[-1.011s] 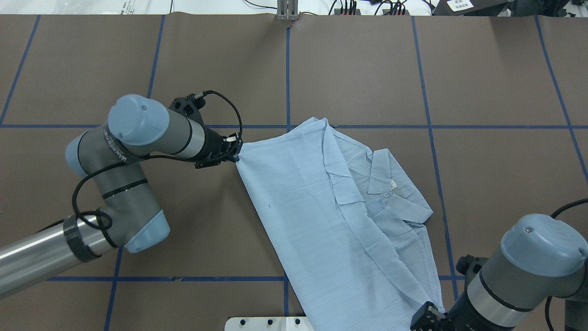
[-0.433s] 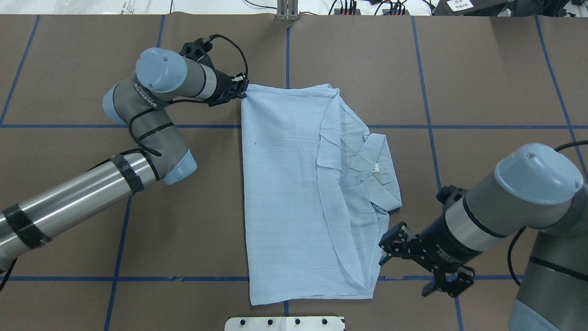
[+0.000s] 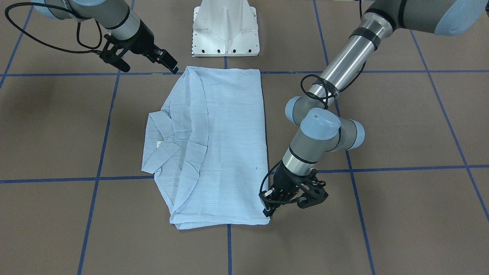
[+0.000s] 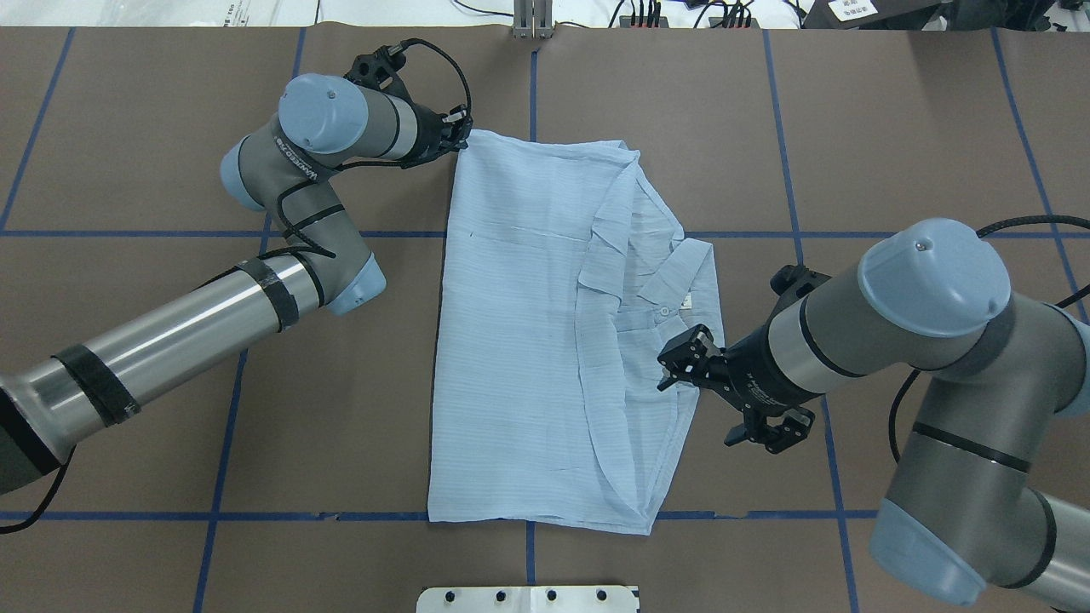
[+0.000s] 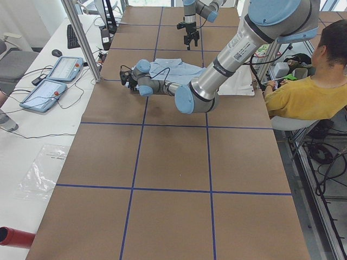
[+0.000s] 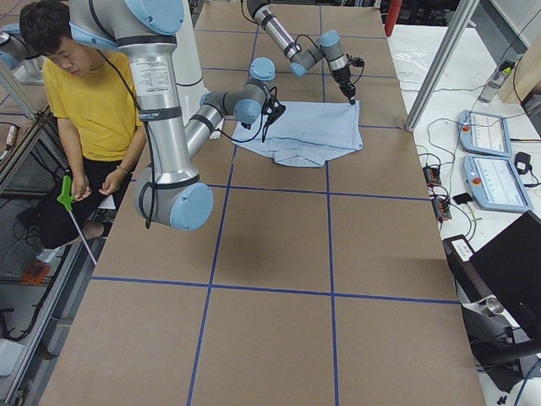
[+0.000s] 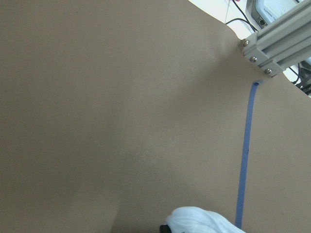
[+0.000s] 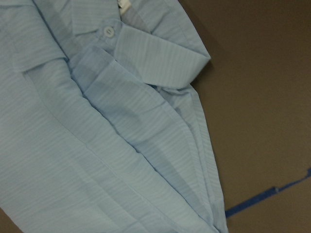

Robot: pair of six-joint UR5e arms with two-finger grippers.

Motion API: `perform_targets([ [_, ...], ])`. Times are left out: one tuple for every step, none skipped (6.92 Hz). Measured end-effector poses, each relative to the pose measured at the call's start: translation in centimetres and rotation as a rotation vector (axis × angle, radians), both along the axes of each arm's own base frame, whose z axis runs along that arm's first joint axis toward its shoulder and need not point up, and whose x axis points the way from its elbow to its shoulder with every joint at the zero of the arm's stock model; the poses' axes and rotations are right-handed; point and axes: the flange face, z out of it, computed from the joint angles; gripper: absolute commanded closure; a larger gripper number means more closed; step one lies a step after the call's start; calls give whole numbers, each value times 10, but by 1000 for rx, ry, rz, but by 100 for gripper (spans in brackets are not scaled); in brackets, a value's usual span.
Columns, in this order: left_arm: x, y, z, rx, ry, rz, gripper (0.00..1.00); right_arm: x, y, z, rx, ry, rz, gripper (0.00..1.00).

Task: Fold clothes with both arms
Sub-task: 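Move the right gripper over the shirt collar while the left withdraws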

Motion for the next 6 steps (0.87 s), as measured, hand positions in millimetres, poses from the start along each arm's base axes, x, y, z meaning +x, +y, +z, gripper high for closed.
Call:
perform_targets([
  [-3,0,5,5,-2,-1,46,-25,-15,-3,35,28,53,0],
  [-16,9,13,20,8,-2,44,-50,-21,-5,76,64,100,0],
  [-43,24,24,42,28,-10,41,-74,-10,-3,156,133,124,0],
  [-74,35,41,51,37,-31,38,-95,11,2,294,227,60,0],
  [-94,37,52,47,39,-58,38,-110,32,3,458,289,-72,0],
  [-103,37,58,37,42,-81,38,-120,46,4,598,318,-206,0],
])
